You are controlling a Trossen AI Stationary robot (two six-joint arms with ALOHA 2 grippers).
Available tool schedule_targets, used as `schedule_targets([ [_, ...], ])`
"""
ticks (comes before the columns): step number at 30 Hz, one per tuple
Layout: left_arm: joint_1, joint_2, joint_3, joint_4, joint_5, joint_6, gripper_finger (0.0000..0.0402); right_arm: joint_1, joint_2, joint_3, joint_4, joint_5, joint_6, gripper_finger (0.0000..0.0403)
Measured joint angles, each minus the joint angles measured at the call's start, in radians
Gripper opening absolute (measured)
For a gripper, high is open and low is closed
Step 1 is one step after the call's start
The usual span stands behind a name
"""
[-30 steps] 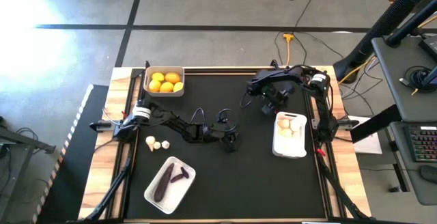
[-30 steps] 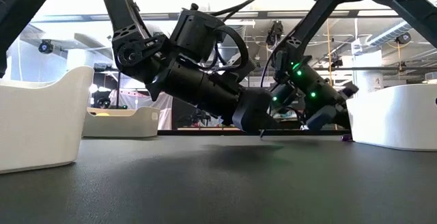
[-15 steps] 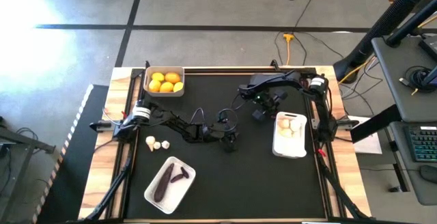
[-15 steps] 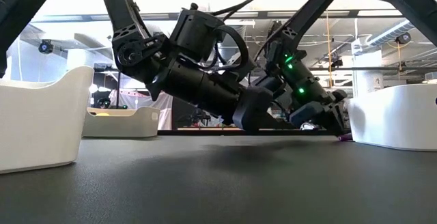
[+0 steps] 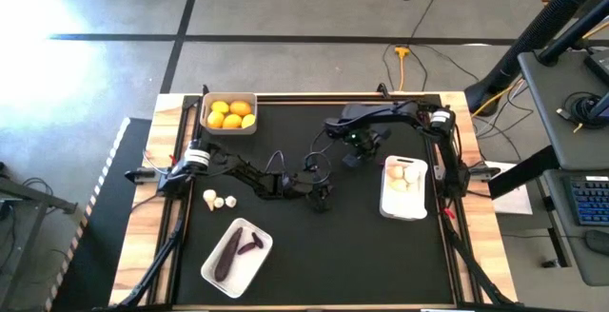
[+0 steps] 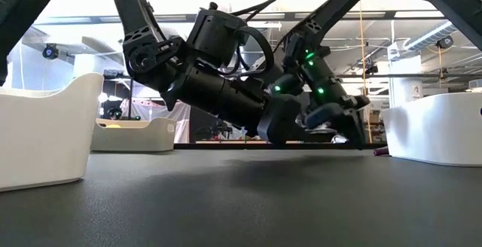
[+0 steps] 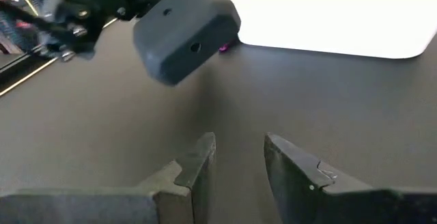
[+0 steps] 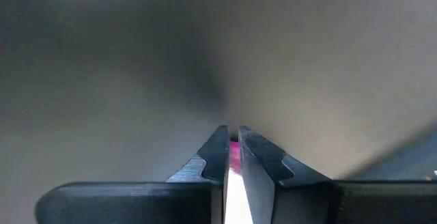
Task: Sort produce into baskets
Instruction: Move the bottom eggplant to the center on the table
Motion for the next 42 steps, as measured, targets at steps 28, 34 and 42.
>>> schedule_targets([
  [28,0.000,0.000,-0.001,-0.001,0.000,0.000,0.0110,-0.051,-0.003,-0.148,0.045,-0.292,-0.031,0.0027],
  [34,0.000,0.000,-0.001,-0.001,0.000,0.000,0.0110,0.001,-0.002,-0.087,0.065,-0.299,-0.035,0.0027],
  [42,-0.007,-0.002,-0.002,-0.003,-0.001,-0.003,0.0110,0.054,-0.003,0.013,0.074,-0.293,-0.081,0.0027],
])
